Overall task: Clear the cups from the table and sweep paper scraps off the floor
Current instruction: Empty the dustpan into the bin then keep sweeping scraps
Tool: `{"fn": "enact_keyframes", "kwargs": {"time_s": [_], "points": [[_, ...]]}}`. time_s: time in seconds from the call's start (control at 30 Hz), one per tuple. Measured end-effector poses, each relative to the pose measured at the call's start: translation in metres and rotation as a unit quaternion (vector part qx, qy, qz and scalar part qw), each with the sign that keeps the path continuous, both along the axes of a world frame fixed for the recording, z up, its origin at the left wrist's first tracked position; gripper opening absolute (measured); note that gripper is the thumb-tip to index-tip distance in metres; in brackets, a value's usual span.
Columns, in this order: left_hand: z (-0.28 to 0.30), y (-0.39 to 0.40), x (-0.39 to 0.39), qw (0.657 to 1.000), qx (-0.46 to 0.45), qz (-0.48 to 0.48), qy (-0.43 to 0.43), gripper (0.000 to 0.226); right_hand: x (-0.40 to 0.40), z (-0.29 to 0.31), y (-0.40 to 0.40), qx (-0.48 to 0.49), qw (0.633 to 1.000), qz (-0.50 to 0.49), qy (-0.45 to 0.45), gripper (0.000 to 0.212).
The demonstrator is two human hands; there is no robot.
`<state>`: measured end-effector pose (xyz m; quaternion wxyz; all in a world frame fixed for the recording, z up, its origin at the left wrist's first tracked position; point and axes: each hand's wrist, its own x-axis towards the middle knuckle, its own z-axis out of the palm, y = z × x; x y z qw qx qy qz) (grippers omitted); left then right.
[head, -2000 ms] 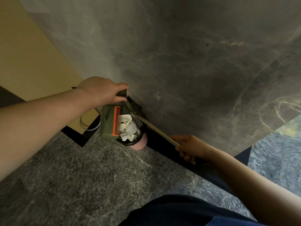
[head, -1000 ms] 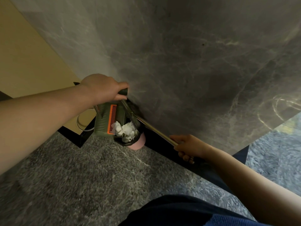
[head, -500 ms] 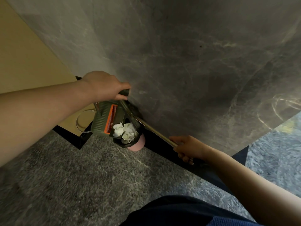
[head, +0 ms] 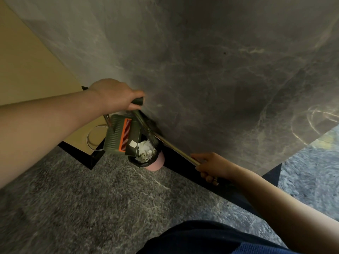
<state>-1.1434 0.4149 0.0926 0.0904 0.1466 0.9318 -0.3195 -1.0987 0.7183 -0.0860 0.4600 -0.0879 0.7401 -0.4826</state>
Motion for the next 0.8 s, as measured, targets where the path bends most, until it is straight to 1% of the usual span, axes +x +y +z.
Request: {"fn": "enact_keyframes", "kwargs": {"time_s": [0.07,0.2,0.3,0.43,0.53,0.6,0.7,0.8], "points": [[0.0,-0.002,0.0,1.0,0.011,0.004,0.014,0.045,0.0,0.0,-0.001,0.0,1.0,0.004,0.002,0.053],[-0.004,0.003,0.003,1.0,-0.004,-0.013,-0.017,0.047,0.001,0.001,-0.002,0.003,1.0,0.003,0.004,0.054],[-0.001,0.003,0.002,1.0,0.009,-0.011,0.015,0.044,0.001,0.001,-0.002,0.004,1.0,-0.002,-0.001,0.056],[-0.003,0.006,0.005,0.999,-0.026,-0.029,-0.037,0.045,0.001,0.003,-0.002,0.006,1.0,0.002,0.002,0.057],[0.002,0.005,0.005,1.0,-0.021,-0.021,-0.006,0.048,0.002,0.004,-0.002,0.003,1.0,0.0,-0.004,0.057],[0.005,0.004,0.004,0.999,-0.03,-0.034,-0.003,0.05,0.003,0.005,-0.001,0.003,1.0,-0.001,-0.002,0.056],[0.009,0.006,0.002,0.999,-0.031,-0.037,-0.007,0.046,0.005,0.006,-0.002,-0.006,1.0,-0.001,-0.006,0.051],[0.012,0.007,0.001,1.0,-0.022,-0.02,0.002,0.042,0.006,0.006,-0.002,-0.008,1.0,-0.007,-0.008,0.053]]}}
